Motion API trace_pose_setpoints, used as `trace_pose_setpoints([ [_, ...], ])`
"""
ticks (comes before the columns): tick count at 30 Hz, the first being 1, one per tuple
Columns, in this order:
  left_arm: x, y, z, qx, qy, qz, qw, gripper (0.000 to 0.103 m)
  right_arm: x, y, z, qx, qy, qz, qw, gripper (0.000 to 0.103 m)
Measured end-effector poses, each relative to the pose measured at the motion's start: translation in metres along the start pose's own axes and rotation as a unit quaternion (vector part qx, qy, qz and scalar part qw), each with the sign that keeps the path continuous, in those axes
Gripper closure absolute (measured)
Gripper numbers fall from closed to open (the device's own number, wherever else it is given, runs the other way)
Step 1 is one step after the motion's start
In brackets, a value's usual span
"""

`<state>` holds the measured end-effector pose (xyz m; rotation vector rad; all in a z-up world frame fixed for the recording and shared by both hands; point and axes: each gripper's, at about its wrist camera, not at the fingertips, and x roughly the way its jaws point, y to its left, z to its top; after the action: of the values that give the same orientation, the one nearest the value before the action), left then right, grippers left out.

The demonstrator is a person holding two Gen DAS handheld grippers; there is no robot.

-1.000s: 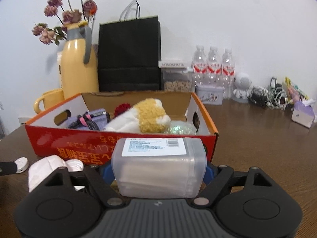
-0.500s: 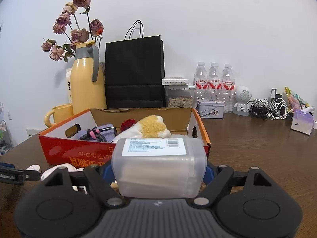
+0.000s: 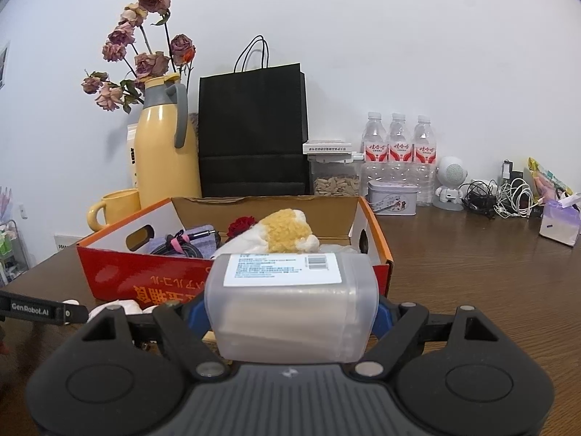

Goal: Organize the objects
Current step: 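Grasp the second white round cap with the left tool while the right tool lifts the container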

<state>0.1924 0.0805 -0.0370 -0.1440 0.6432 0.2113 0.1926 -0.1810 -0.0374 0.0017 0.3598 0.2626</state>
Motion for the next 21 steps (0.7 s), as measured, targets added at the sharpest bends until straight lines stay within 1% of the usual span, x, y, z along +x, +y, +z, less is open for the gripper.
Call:
trace_pose_setpoints([
  [2,0.000,0.000,0.000,0.007,0.000,0.001,1.0000,0.002,0.000,0.000,0.000,-0.001,0.001,0.001,1.000,0.022],
  [4,0.002,-0.002,0.001,0.014,0.008,0.003,0.9999,0.019,0.000,0.000,0.000,-0.001,0.001,0.002,1.000,0.022],
  [5,0.003,-0.005,0.001,0.025,0.006,0.013,0.9996,0.027,0.001,0.001,0.000,-0.001,0.001,0.003,1.000,0.022],
  [6,0.002,-0.008,0.001,0.035,0.003,0.019,0.9992,0.039,0.001,0.001,0.000,-0.002,0.002,0.003,1.000,0.022],
  [7,0.001,-0.010,0.001,0.040,0.000,0.012,0.9991,0.052,0.001,0.001,-0.001,-0.002,0.002,0.003,1.000,0.022],
  [8,0.001,-0.012,0.001,0.045,-0.003,0.006,0.9990,0.059,0.001,0.001,-0.001,-0.002,0.002,0.003,1.000,0.022],
  [9,0.000,-0.014,0.000,0.050,-0.005,0.003,0.9988,0.063,0.001,0.001,-0.001,-0.002,0.002,0.003,1.000,0.022],
  [13,-0.005,-0.017,-0.003,0.050,-0.008,-0.009,0.9987,0.063,0.001,0.002,-0.001,-0.003,0.002,0.006,1.000,0.022],
  [14,-0.008,-0.016,-0.004,0.047,-0.014,-0.012,0.9987,0.063,0.001,0.002,-0.001,-0.003,0.002,0.007,1.000,0.022],
  [17,-0.024,-0.016,-0.001,0.038,-0.042,-0.019,0.9982,0.063,-0.002,0.002,0.000,-0.002,-0.007,0.014,1.000,0.022],
  [21,-0.050,-0.022,0.014,0.033,-0.089,-0.044,0.9945,0.063,-0.011,0.001,0.008,0.000,-0.032,0.026,0.999,0.022],
])
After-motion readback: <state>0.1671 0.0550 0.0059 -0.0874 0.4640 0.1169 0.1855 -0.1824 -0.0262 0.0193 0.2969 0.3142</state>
